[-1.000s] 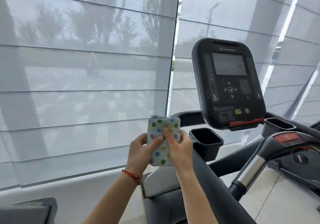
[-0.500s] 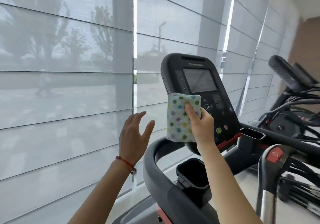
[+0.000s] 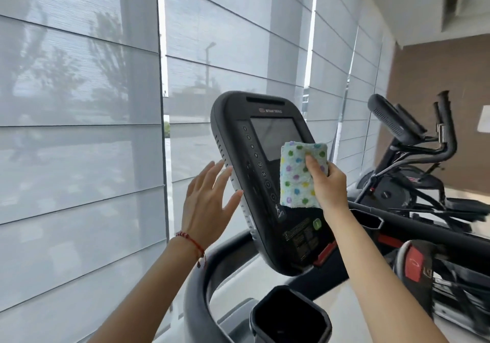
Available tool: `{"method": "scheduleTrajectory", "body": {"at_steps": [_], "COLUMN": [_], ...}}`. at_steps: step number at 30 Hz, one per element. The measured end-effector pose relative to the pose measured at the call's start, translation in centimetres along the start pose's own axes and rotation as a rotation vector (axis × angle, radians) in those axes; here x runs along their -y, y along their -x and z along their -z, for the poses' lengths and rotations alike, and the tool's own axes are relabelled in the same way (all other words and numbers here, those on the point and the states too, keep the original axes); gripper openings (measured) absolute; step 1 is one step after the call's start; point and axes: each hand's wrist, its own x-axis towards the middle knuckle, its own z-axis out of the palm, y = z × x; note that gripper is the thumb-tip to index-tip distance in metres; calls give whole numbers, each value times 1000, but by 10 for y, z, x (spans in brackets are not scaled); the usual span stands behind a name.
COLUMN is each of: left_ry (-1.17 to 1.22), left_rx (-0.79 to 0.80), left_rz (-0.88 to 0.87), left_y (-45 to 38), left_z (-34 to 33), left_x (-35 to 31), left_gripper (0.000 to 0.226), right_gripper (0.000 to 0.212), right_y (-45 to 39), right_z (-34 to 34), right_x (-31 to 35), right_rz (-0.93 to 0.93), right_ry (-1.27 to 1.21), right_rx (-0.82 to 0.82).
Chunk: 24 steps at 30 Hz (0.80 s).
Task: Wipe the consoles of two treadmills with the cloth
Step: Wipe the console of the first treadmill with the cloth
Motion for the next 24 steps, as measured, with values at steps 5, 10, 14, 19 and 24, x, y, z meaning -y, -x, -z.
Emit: {"method": "scheduleTrajectory", "body": {"at_steps": [5, 10, 14, 19, 24], "left_ry": [-30, -51, -103, -194, -149], "left_rx": [15, -9, -20, -36, -92], "left_rz": [-27, -42, -47, -107, -115], "left_y": [-40, -84, -110, -117, -117], "left_z": [-27, -49, -71, -94, -103], "left_x": [11, 14, 25, 35, 36], "left_gripper": [54, 55, 56, 57, 54], "right_gripper": [23, 27, 25, 33, 51], "right_y": [-48, -101, -134, -141, -142], "right_z": [-9, -27, -49, -73, -89], "right_x": [-8, -16, -26, -43, -56], "right_rz": [9, -20, 20, 72, 157], "right_ry": [17, 32, 139, 240, 344], "right_rx": [41, 77, 89, 16, -24]}}
